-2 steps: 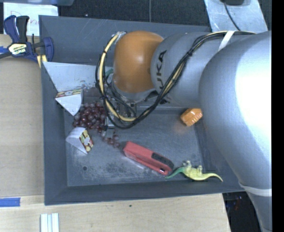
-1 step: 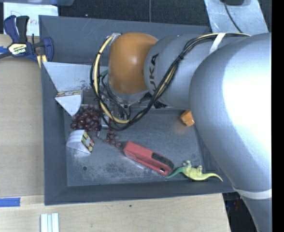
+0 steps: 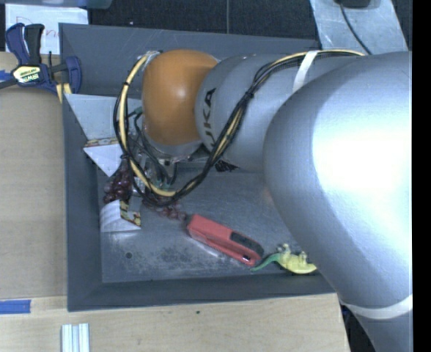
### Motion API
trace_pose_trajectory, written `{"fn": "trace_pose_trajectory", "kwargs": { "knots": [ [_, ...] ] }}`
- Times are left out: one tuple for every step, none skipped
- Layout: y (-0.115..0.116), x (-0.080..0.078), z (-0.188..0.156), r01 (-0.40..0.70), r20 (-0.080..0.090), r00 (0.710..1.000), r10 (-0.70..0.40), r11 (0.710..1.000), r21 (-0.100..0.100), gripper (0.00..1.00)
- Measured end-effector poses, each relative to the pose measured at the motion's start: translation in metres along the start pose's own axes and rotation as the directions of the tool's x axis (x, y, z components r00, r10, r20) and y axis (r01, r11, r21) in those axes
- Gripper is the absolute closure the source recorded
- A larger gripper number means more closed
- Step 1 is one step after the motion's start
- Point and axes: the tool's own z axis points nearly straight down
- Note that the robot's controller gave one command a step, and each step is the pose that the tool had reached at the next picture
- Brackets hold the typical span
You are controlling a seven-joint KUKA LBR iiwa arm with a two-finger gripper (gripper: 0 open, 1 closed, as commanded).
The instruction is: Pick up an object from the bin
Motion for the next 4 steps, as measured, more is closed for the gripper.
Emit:
{"fn": "trace_pose_trajectory", "kwargs": {
  "knots": [
    [-0.031,-0.017,0.031,-0.15,0.003,0.989,0.15,0.989,-0.002,0.0],
    [-0.052,-0.021,0.031,-0.098,0.005,0.995,0.098,0.995,-0.002,1.0],
    [-0.052,-0.021,0.031,-0.099,0.005,0.995,0.099,0.995,-0.002,1.0],
    [-0.052,-0.02,0.023,-0.099,0.004,0.995,0.099,0.995,-0.002,1.0]
  ]
}}
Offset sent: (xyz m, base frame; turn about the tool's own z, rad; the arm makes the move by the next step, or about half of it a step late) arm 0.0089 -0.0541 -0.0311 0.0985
